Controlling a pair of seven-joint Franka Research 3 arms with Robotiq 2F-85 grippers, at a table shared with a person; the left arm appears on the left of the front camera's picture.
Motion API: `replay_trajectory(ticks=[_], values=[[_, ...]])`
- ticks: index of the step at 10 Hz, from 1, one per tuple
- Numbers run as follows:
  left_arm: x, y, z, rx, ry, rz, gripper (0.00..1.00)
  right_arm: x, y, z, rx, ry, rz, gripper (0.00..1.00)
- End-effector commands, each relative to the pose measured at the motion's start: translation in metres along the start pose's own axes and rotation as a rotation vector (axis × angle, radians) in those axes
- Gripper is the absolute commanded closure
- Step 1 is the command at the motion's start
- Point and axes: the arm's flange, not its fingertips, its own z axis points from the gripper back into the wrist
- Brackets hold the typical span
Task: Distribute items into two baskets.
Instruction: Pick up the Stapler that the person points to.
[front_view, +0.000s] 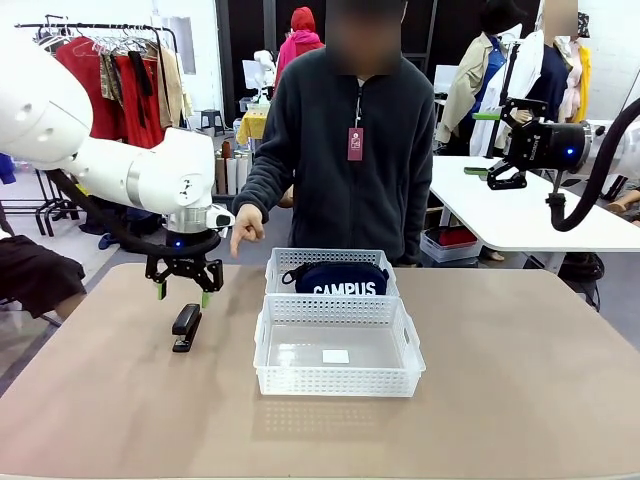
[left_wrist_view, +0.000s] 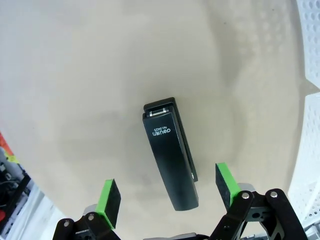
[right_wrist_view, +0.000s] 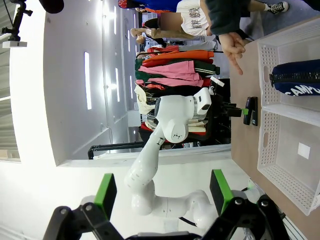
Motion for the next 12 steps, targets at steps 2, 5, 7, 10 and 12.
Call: replay_trajectory(ticks=[2, 5, 7, 10, 12], values=[[0.002, 0.015, -0.008, -0.089, 0.028, -0.011, 0.0, -0.002, 0.001, 0.0, 0.012, -0.017, -0.003, 0.0], [-0.001, 0.017, -0.022, -0.106, 0.009, 0.017, 0.0, -0.002, 0.001, 0.0, 0.012, -0.017, -0.003, 0.0], [-0.005, 0.018, -0.025, -0.111, 0.009, 0.025, 0.0, -0.002, 0.001, 0.0, 0.012, -0.017, -0.003, 0.0], [-0.006, 0.02, -0.03, -0.12, 0.026, 0.038, 0.2, -0.002, 0.001, 0.0, 0.012, -0.017, -0.003, 0.0], [-0.007, 0.019, -0.031, -0.124, 0.028, 0.041, 0.58, -0.002, 0.001, 0.0, 0.012, -0.017, -0.003, 0.0]])
